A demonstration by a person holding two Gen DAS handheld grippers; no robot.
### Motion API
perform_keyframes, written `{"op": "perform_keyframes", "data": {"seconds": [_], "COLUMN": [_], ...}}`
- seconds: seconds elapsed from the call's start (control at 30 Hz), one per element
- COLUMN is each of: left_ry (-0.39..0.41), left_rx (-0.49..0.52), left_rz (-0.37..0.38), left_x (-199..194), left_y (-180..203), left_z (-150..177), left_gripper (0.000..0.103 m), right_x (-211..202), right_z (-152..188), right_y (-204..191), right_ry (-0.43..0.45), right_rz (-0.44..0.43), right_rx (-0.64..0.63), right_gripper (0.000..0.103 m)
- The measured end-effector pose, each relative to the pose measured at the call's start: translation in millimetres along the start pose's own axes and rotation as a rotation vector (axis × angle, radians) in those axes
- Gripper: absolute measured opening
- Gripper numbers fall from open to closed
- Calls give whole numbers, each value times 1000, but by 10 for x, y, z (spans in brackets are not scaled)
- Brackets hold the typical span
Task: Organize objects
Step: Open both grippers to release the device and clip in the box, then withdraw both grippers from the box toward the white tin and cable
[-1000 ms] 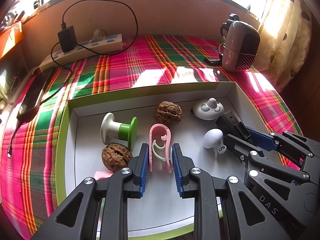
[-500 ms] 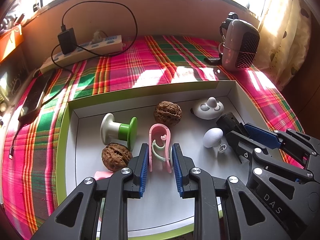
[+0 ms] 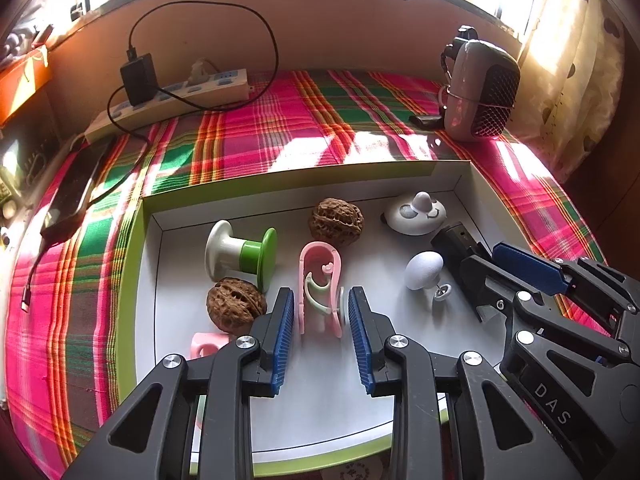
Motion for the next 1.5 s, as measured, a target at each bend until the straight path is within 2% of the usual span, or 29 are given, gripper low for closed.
{"op": "perform_keyframes", "data": {"seconds": [0.23, 0.47, 0.63, 0.97, 1.5], "left_ry": [38, 61, 75, 91, 97], "left_rx": [17, 14, 10, -1, -116], "left_rz": [-23, -3, -5, -4, -2], "left_x": [-140, -293, -416, -647, -942], "left_y": [25, 41, 24, -47, -621], "left_z": [-5, 34, 98, 302, 801], "left_gripper": [27, 27, 27, 27, 27], "right_x": [-85, -202, -328, -546, -597], "right_z": [-4, 34, 77, 211, 561], "right_y": [4, -17, -51, -159, -476], "right_ry": [25, 42, 64, 84, 42], "right_rz": [9, 13, 15, 12, -32], "right_rx": [8, 11, 11, 18, 37], "right_gripper": [30, 30, 40, 40, 40]}}
Point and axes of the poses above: each gripper's, at about its wrist camera, not at the fingertips, and x roughly the way its jaws point, y to its right, z to its underside, the point moved 6 cm from there along x, roughly the way its jaws point, and after that the axes turned 2 degrees about -y, right-handed, at the moved point
